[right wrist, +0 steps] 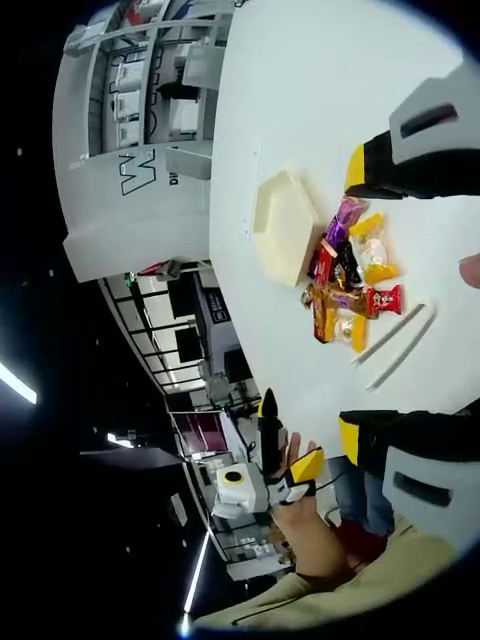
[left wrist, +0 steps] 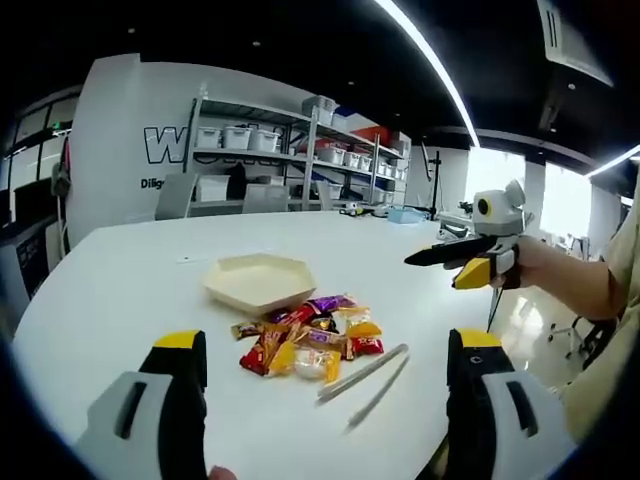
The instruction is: Place the target food into the container with the food tongs after gripping and lifting it, then release it inside without dropping or visibly crushing the food.
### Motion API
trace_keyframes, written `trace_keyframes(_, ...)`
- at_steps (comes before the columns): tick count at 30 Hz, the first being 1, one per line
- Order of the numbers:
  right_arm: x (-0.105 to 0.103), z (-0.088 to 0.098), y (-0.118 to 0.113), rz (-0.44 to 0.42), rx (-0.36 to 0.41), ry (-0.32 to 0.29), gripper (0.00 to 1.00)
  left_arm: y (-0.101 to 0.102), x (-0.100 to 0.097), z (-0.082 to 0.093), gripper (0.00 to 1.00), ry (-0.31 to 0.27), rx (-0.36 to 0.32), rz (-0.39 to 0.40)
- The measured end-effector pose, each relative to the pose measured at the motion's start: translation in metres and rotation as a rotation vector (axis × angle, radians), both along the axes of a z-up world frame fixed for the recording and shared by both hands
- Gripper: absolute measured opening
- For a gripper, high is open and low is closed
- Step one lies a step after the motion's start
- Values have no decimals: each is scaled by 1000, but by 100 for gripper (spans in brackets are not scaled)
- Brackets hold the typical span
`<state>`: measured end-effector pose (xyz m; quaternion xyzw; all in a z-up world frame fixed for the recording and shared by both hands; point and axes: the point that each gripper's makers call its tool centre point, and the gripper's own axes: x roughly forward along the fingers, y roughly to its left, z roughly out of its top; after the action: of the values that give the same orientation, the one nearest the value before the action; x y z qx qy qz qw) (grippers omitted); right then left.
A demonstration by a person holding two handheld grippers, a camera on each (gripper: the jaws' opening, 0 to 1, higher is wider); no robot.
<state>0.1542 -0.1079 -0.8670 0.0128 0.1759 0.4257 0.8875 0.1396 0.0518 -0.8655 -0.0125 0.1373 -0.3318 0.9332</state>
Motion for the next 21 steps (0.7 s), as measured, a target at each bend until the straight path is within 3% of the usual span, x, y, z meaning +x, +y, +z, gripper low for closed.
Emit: trace_keyframes(21,0,-2,0,0,3,2,86,-2,0,0,98,-3,4,-4)
